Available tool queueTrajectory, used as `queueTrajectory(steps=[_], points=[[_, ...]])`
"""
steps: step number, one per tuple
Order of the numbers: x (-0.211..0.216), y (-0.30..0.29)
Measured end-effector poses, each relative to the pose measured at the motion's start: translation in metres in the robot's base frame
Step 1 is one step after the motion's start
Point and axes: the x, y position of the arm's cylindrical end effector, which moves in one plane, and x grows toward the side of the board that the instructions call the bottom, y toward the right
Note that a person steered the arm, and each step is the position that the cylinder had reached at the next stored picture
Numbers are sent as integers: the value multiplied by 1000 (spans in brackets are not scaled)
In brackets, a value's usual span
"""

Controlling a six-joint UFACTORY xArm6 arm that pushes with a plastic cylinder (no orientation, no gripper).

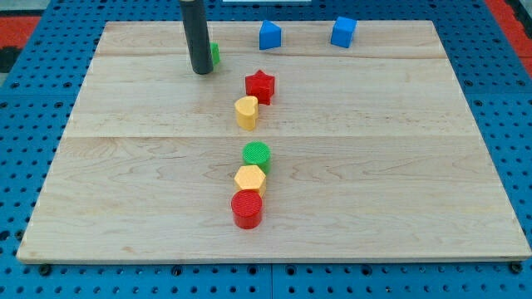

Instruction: Move green star to the top left

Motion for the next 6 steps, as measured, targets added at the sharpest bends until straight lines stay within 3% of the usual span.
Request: queueTrajectory(steps=[1, 4, 5, 6], points=[[-23, -2], [-31, 13], [-62, 40], [-28, 65]])
